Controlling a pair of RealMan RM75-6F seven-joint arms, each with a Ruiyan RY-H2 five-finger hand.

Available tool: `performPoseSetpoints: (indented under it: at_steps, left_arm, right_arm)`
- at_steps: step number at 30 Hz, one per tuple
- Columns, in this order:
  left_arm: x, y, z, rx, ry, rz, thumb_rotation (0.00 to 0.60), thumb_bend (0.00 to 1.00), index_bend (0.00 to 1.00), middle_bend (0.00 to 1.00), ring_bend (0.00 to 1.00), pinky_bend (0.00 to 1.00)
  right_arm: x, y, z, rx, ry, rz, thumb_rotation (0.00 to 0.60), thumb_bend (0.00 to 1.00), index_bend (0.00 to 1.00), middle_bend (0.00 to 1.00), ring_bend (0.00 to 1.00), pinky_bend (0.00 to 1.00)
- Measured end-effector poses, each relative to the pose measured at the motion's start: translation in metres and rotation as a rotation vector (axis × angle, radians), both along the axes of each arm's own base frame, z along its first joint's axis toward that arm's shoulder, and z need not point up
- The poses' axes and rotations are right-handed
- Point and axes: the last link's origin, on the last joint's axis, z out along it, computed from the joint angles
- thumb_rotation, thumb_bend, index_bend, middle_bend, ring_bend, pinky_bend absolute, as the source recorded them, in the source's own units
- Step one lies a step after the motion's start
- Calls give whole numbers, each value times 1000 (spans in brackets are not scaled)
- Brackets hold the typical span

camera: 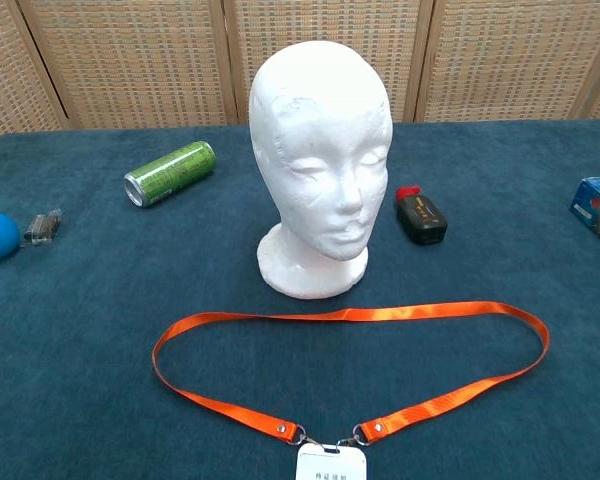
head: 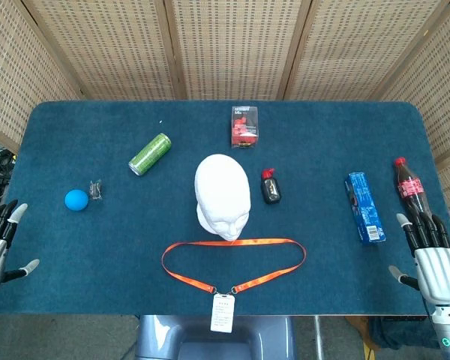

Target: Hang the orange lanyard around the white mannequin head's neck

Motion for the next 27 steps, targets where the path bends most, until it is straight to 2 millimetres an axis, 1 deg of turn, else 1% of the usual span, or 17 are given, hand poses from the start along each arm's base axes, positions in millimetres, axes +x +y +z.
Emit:
performPoseSetpoints:
  at_steps: [3, 8, 12, 14, 16, 18, 23, 27]
  left_arm:
    - [-1, 0, -1, -1, 2, 0, 600, 0, 0, 0, 0, 0]
    - [-1, 3, -3, -5, 4, 2, 600, 0, 0, 0, 0, 0]
    - [-2, 6, -7, -15, 10, 11, 600, 0, 0, 0, 0, 0]
    - [-3, 8, -8, -20, 13, 19, 600, 0, 0, 0, 0, 0]
    - [-4, 10, -9, -23, 14, 28, 600, 0, 0, 0, 0, 0]
    - [-5, 11, -9, -23, 13, 33, 600, 0, 0, 0, 0, 0]
    - [-6, 13, -10, -26, 13, 40, 600, 0, 0, 0, 0, 0]
    - [-8, 15, -12, -37, 13, 49, 600, 0, 0, 0, 0, 0]
  right_arm:
    - [-1, -1, -1, 6, -3, -3, 600, 0, 15, 0, 0, 0]
    - [0, -7, -7, 50, -14, -7, 600, 0, 58, 0, 0, 0]
    - [5, -23, -14, 119, -6, 8, 600, 0, 107, 0, 0, 0]
    - [12, -36, -19, 167, 6, 25, 600, 0, 180, 0, 0, 0]
    - [22, -49, -26, 225, 18, 46, 600, 5, 233, 0, 0, 0]
    - [31, -61, -34, 279, 22, 61, 600, 44, 260, 0, 0, 0]
    - [56, -91, -58, 431, 6, 66, 600, 213, 332, 0, 0, 0]
    - [73, -113, -78, 497, -1, 62, 600, 296, 386, 0, 0, 0]
